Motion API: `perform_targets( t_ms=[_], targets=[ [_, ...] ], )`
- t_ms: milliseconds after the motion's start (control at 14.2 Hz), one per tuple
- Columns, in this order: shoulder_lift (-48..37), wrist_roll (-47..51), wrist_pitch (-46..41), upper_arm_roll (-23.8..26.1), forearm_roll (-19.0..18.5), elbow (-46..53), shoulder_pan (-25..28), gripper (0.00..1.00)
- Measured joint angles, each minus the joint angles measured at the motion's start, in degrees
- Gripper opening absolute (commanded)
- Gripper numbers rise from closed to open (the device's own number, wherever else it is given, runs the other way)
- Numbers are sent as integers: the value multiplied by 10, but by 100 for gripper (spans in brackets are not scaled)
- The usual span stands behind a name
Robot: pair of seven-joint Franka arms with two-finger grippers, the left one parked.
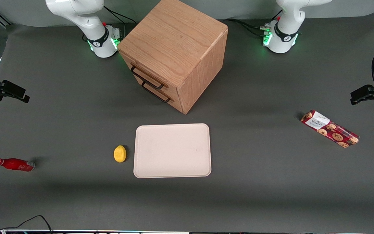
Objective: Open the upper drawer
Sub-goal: 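Move the right gripper toward the upper drawer's black handle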
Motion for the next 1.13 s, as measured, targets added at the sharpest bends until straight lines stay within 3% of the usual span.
perform_targets(
  t_ms=[493,986,1127],
  targets=[
    [0,-1,-3,11,0,-2,0,100],
    [-1,-36,-9,153,2,-34,-4,100],
    [-1,-68,-9,187,27,-44,-6,100]
  ],
)
